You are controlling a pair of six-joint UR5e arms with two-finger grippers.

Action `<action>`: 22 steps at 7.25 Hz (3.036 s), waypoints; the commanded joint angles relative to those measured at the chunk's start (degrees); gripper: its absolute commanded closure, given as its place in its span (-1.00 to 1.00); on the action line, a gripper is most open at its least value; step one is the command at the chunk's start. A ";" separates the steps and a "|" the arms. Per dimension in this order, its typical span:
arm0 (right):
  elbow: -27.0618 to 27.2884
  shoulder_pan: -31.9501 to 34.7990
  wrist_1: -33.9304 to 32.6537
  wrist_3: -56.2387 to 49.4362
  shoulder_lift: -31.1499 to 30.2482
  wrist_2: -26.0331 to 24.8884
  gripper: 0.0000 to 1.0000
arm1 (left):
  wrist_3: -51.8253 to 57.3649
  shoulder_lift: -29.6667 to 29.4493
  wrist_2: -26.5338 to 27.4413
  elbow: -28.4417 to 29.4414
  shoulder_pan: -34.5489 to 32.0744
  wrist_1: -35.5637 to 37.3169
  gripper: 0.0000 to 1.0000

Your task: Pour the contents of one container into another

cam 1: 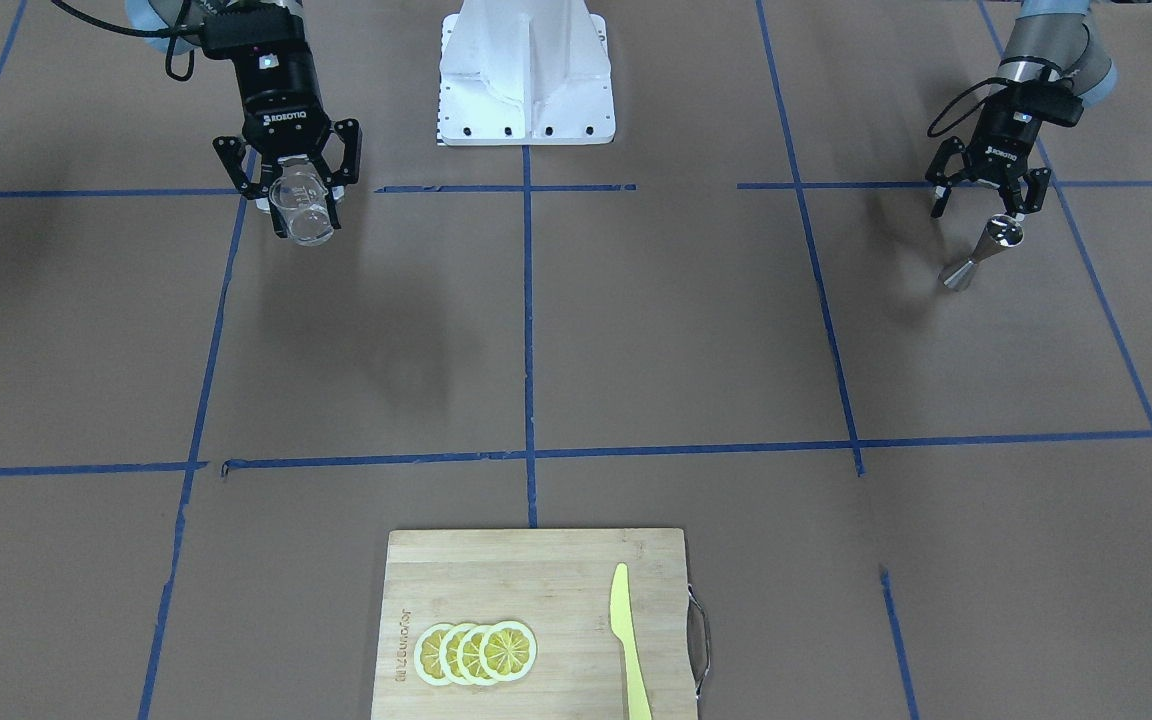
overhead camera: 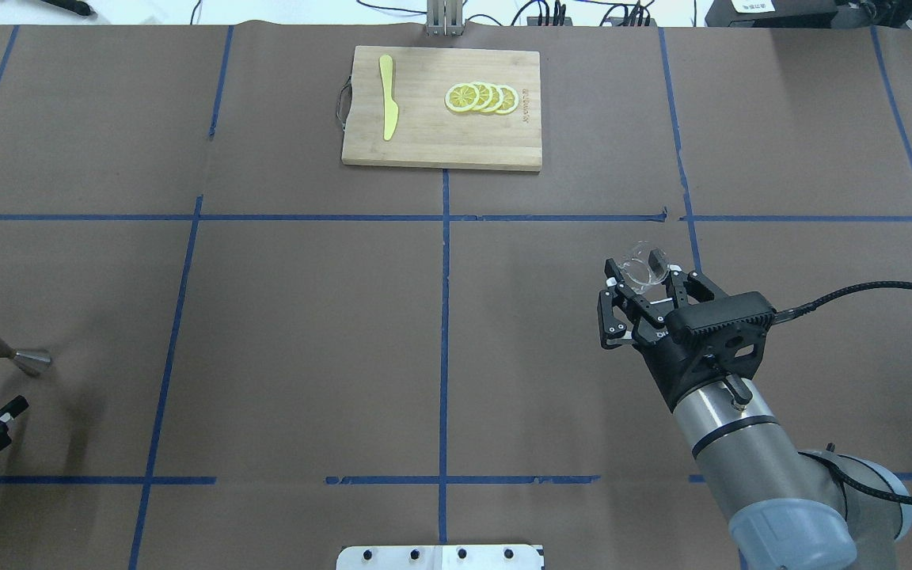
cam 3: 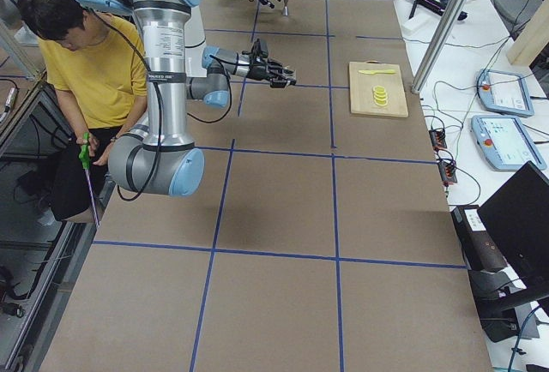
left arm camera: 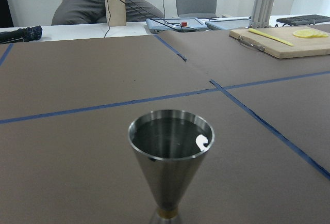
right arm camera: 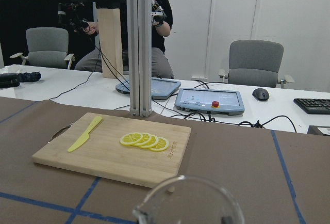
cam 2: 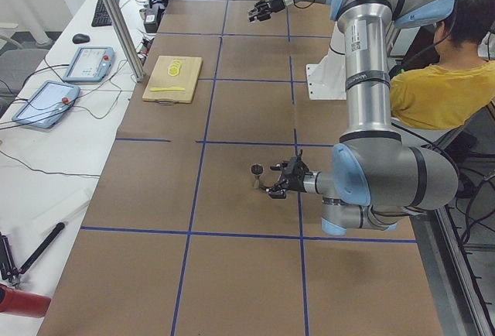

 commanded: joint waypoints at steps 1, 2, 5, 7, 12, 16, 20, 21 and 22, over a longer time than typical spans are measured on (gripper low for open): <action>0.00 0.02 0.00 0.00 0.00 0.00 1.00 | -0.31 0.35 4.64 0.06 5.82 -2.27 -0.98; 0.00 0.02 0.00 0.00 0.00 0.00 1.00 | -0.83 1.22 5.27 0.06 5.92 -2.45 -0.98; 0.17 -0.07 0.00 0.00 0.00 0.00 1.00 | -0.93 5.88 5.80 2.76 5.92 -10.60 -0.98; 0.44 0.02 0.00 0.00 0.00 0.00 1.00 | -3.02 6.15 6.33 8.64 5.75 -16.31 -0.98; 0.44 0.02 0.00 0.00 0.00 -0.27 1.00 | -14.38 6.59 1.79 11.49 -3.87 -16.25 -0.98; 0.44 -0.07 0.00 -0.09 0.00 0.00 1.00 | -1.40 -0.59 -16.74 10.52 -28.20 -12.59 -0.98; -0.53 0.02 -0.18 0.17 2.11 -0.09 1.00 | 9.91 -11.99 -40.29 9.03 -51.75 5.42 -0.98; -1.14 0.02 -0.18 0.87 2.11 -0.18 1.00 | 11.45 -14.65 -46.69 8.85 -56.78 10.68 -0.98; -1.67 0.02 -0.09 2.27 2.11 -0.26 1.00 | 12.34 -14.85 -52.41 8.15 -60.05 12.82 -0.98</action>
